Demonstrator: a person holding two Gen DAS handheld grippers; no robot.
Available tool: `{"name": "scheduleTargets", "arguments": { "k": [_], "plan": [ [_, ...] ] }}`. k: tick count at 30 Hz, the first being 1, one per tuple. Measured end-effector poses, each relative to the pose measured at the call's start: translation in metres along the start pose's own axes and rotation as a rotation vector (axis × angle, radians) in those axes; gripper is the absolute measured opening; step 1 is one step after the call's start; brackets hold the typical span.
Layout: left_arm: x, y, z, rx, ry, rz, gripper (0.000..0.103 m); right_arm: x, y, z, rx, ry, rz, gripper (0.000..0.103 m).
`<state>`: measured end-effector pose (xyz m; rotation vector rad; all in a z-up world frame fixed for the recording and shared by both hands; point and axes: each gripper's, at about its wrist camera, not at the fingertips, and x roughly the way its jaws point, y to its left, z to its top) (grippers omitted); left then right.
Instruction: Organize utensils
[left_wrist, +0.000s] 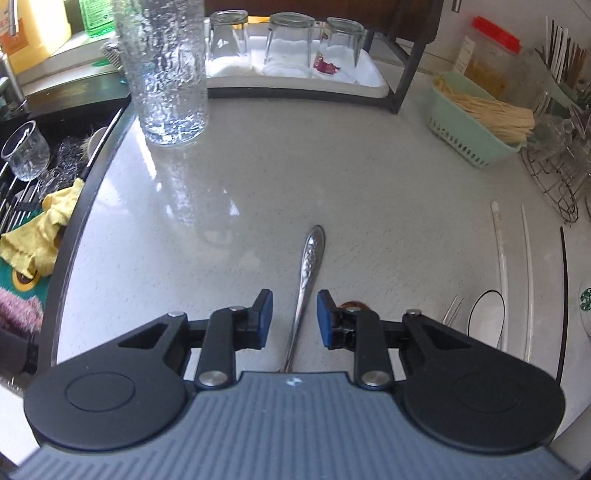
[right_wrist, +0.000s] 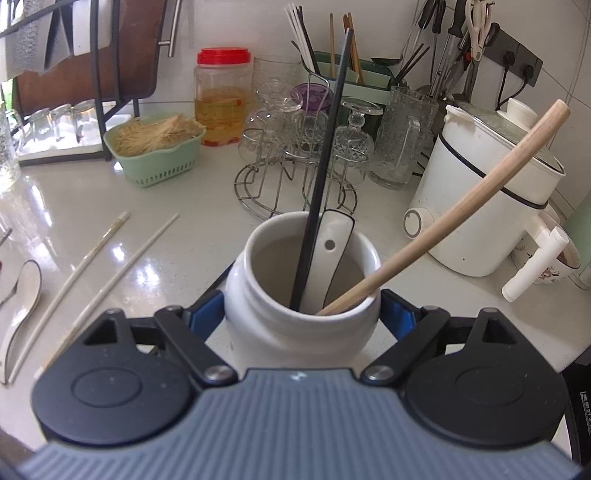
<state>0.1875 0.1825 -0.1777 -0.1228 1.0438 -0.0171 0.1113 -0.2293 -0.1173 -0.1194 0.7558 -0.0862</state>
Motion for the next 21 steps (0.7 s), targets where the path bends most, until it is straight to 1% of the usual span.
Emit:
{"name": "scheduleTargets", "arguments": {
  "k": [4,7,9,10,14,15,18,21],
  "plan": [
    [0.01,-0.008,0.007,0.03,0.007,-0.015,0.029,0.0,0.001,0.0,0.008,0.0,-0.004,0.091],
    [0.018,-0.015,0.01,0.07,0.007,0.002,0.024,0.001,0.001,0.0,0.015,0.001,-0.01,0.091],
    [0.02,-0.017,0.012,0.088,0.002,0.021,0.017,0.001,0.001,0.001,0.019,0.002,-0.011,0.091],
    [0.021,-0.017,0.013,0.084,-0.001,0.024,0.01,0.001,0.001,0.0,0.02,0.002,-0.011,0.091],
    [0.022,-0.021,0.014,0.107,-0.012,0.047,0.007,0.001,0.001,0.0,0.02,0.002,-0.011,0.091],
    [0.021,-0.022,0.015,0.105,-0.023,0.046,0.0,0.001,0.001,0.0,0.02,0.002,-0.011,0.091],
    [0.016,-0.025,0.018,0.083,-0.032,0.032,0.0,0.001,0.001,0.0,0.02,0.001,-0.011,0.091],
    [0.012,-0.032,0.016,0.098,-0.034,0.026,0.0,0.001,0.001,0.0,0.019,-0.003,-0.008,0.091]
  ]
}}
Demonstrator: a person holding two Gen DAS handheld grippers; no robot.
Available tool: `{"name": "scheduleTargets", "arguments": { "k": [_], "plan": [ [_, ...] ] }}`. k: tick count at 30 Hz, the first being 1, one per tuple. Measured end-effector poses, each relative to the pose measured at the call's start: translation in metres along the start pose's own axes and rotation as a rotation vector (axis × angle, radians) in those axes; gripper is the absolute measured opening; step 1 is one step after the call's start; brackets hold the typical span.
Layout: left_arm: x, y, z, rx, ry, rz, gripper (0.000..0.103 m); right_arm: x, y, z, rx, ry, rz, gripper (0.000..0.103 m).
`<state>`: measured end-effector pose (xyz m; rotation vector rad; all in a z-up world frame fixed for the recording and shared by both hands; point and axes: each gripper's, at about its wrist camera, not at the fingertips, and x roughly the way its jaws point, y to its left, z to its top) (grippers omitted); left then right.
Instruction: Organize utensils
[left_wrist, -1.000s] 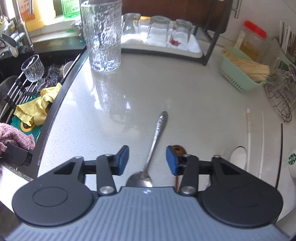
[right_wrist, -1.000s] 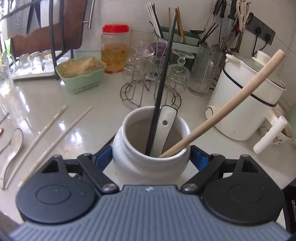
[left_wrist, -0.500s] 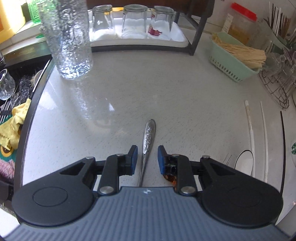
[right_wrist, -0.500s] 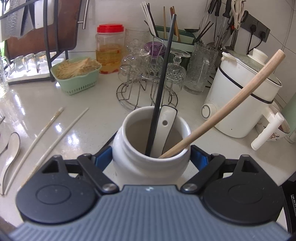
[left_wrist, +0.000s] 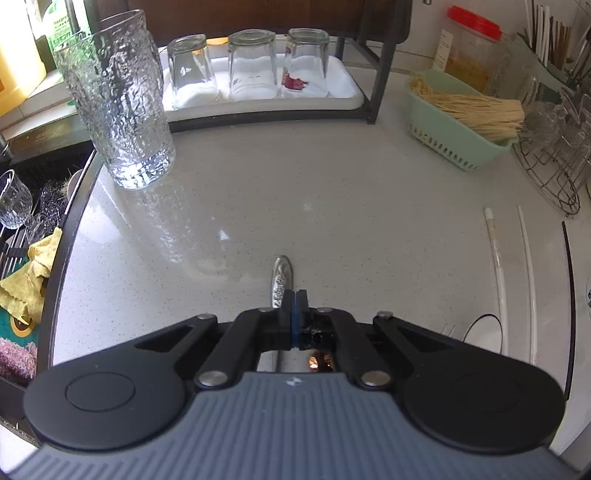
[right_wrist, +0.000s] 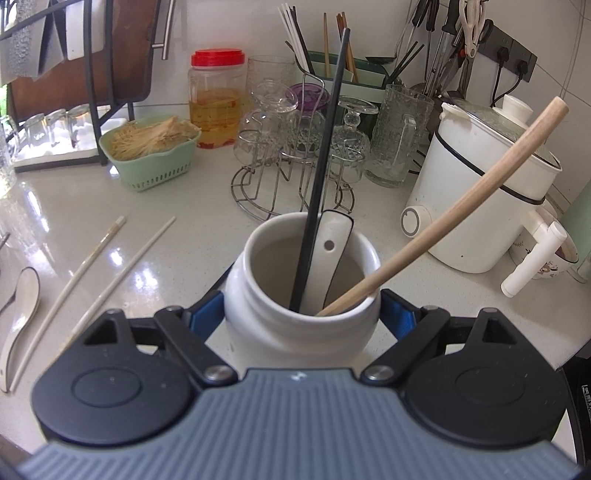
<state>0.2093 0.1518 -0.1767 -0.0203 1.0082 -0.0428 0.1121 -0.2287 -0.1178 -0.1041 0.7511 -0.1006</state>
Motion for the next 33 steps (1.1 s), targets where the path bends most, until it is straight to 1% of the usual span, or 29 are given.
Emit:
{"name": "scheduleTargets", "arguments": {
  "k": [2,4,7,8,10,12,13,14,17,19,21,22,26,28,30,32,33],
  "plan": [
    [-0.004,0.0,-0.002,-0.008,-0.005,0.007,0.0,0.0,-0.001,0.0,-0.004,-0.001,0.006,0.091],
    [-0.009,0.007,-0.003,-0.046,0.0,0.008,0.0,0.0,-0.002,0.001,-0.009,0.0,0.014,0.091],
    [-0.019,0.021,-0.01,-0.11,0.045,-0.031,0.0,0.0,-0.004,0.001,-0.008,-0.003,0.023,0.091],
    [-0.023,0.023,-0.014,-0.115,0.048,-0.019,0.003,0.0,-0.004,0.001,-0.008,-0.004,0.025,0.091],
    [-0.029,0.026,-0.022,-0.106,0.074,-0.007,0.01,0.0,-0.005,0.001,-0.007,-0.004,0.028,0.091],
    [-0.035,0.032,-0.033,-0.117,0.096,-0.009,0.022,0.0,-0.006,0.001,-0.003,-0.002,0.034,0.091],
    [-0.037,0.036,-0.038,-0.13,0.115,-0.004,0.033,0.0,-0.007,0.001,-0.001,-0.001,0.039,0.091],
    [-0.04,0.041,-0.043,-0.155,0.129,-0.003,0.041,0.001,-0.007,0.002,0.002,-0.001,0.042,0.091],
    [-0.047,0.058,-0.061,-0.285,0.162,-0.055,0.046,0.001,-0.009,0.001,0.004,-0.003,0.051,0.091],
    [-0.05,0.069,-0.072,-0.401,0.175,-0.097,0.046,0.001,-0.009,0.001,0.008,-0.005,0.054,0.091],
    [-0.049,0.075,-0.083,-0.516,0.183,-0.159,0.046,0.001,-0.01,0.0,0.011,-0.007,0.055,0.091],
    [-0.048,0.076,-0.087,-0.56,0.183,-0.182,0.046,0.001,-0.01,0.0,0.011,-0.009,0.055,0.091],
    [-0.045,0.078,-0.097,-0.692,0.168,-0.229,0.044,0.001,-0.01,0.0,0.011,-0.01,0.059,0.091],
    [-0.046,0.08,-0.099,-0.749,0.147,-0.221,0.041,0.001,-0.01,0.0,0.01,-0.011,0.062,0.091],
    [-0.047,0.084,-0.101,-0.798,0.122,-0.207,0.035,0.001,-0.01,0.0,0.009,-0.012,0.062,0.091],
    [-0.047,0.087,-0.104,-0.844,0.105,-0.204,0.025,0.001,-0.01,-0.001,0.009,-0.014,0.062,0.091],
    [-0.046,0.087,-0.105,-0.858,0.105,-0.205,0.022,0.001,-0.01,-0.001,0.01,-0.015,0.062,0.091]
  ]
}}
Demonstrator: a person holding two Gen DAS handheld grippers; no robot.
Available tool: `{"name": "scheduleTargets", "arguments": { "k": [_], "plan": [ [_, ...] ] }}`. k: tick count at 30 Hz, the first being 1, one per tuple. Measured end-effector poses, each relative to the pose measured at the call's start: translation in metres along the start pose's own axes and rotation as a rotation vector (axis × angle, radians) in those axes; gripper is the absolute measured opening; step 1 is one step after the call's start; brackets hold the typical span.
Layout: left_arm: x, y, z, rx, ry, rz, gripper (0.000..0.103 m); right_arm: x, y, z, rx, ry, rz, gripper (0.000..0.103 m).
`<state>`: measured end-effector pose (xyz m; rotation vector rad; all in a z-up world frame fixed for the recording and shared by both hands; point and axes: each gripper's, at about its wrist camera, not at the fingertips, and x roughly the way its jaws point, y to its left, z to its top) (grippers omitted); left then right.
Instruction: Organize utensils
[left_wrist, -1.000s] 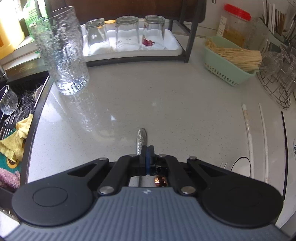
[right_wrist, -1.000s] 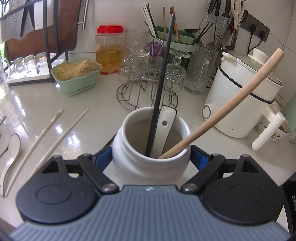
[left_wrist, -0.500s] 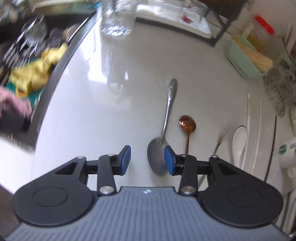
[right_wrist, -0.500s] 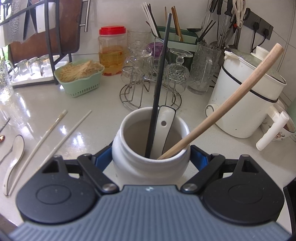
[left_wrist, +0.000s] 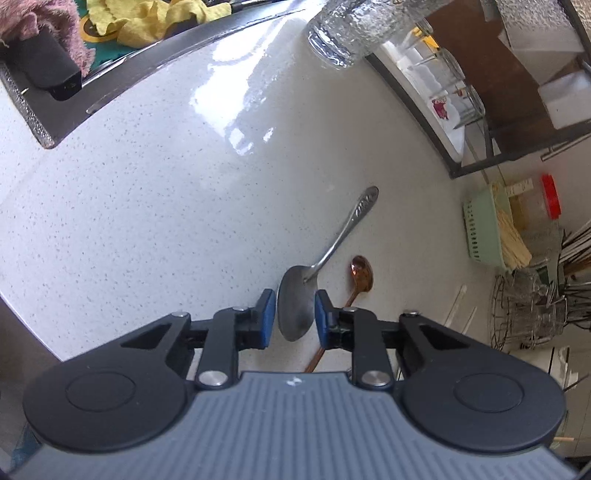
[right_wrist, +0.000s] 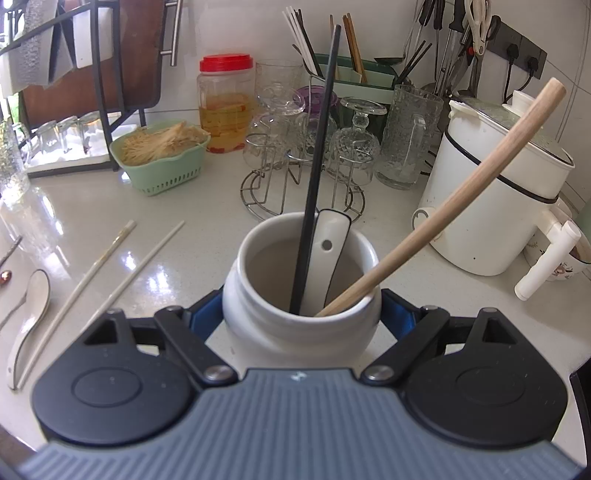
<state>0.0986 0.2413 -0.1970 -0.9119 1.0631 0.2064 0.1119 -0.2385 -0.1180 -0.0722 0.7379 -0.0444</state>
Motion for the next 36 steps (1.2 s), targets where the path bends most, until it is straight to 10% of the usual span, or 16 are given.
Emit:
{"name": "scheduleTargets", "arguments": {
  "k": [6,15,28,36],
  "plan": [
    [0.0,-0.015,-0.008,0.06,-0.001,0.035,0.001,0.0,-0.001,-0.001,-0.002,-0.005,0.007,0.091],
    [-0.021,-0.095,-0.005,0.35,0.046,0.047,0.001,0.001,-0.001,-0.003,-0.001,-0.021,0.004,0.091],
    [-0.057,-0.284,-0.065,1.17,0.127,0.032,0.001,0.003,0.0,-0.002,-0.015,-0.029,0.01,0.092],
    [-0.059,-0.35,-0.112,1.497,0.155,0.031,0.001,0.002,0.001,-0.002,-0.012,-0.032,0.007,0.092]
  ]
}}
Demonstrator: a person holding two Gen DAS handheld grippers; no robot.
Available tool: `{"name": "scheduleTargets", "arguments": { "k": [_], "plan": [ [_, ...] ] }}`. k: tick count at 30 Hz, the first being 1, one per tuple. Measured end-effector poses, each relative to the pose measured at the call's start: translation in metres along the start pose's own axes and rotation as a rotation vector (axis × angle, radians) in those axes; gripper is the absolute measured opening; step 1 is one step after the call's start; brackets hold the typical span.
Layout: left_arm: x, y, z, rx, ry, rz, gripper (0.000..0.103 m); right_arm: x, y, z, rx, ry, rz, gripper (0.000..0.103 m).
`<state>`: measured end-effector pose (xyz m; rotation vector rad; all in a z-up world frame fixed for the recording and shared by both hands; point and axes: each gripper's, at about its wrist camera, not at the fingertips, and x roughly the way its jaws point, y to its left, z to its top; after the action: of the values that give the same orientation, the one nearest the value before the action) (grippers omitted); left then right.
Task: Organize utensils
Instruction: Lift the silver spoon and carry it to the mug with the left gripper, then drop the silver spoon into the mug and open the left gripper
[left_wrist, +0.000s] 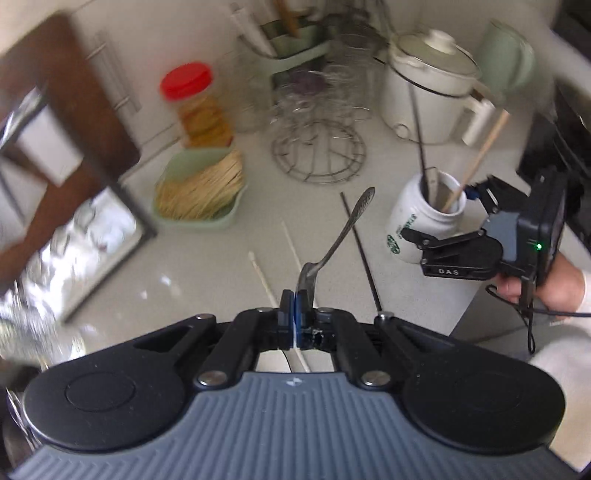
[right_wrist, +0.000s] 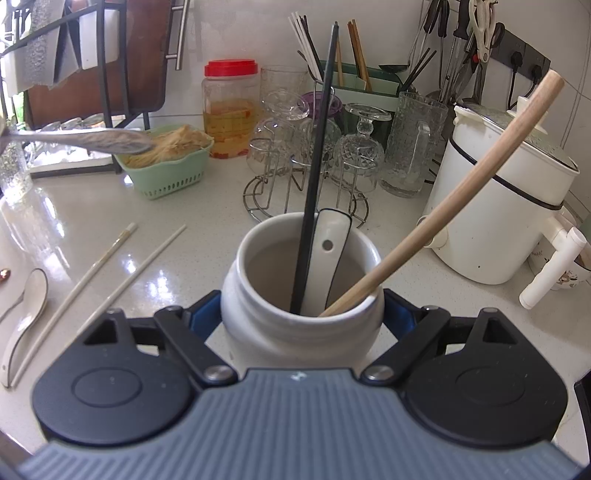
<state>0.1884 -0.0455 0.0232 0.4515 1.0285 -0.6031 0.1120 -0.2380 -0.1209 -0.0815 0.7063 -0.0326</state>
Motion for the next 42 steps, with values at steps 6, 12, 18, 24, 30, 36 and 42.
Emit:
{"name": "scheduleTargets", "arguments": {
  "k": [6,12,18,24,30,36,42],
  "plan": [
    [0.007,-0.027,0.031,0.194,0.036,0.023,0.001,0.0,0.001,-0.001,0.004,-0.005,-0.003,0.092],
    [0.01,-0.058,0.063,0.39,0.068,0.041,0.001,-0.001,0.001,-0.002,0.012,-0.016,-0.005,0.091],
    [0.014,-0.085,0.08,0.521,0.107,0.035,0.001,-0.001,0.001,-0.004,0.012,-0.03,-0.006,0.091],
    [0.03,-0.104,0.092,0.606,0.165,0.045,0.001,-0.002,0.001,-0.005,0.015,-0.034,-0.002,0.091],
    [0.048,-0.118,0.101,0.669,0.218,0.049,0.001,-0.003,-0.001,-0.005,0.015,-0.036,0.007,0.091],
    [0.058,-0.134,0.109,0.727,0.247,0.048,0.001,-0.002,-0.005,-0.006,0.023,-0.037,0.021,0.091],
    [0.067,-0.143,0.116,0.731,0.262,0.041,0.001,-0.002,-0.007,-0.008,0.038,-0.04,0.035,0.091]
  ]
}}
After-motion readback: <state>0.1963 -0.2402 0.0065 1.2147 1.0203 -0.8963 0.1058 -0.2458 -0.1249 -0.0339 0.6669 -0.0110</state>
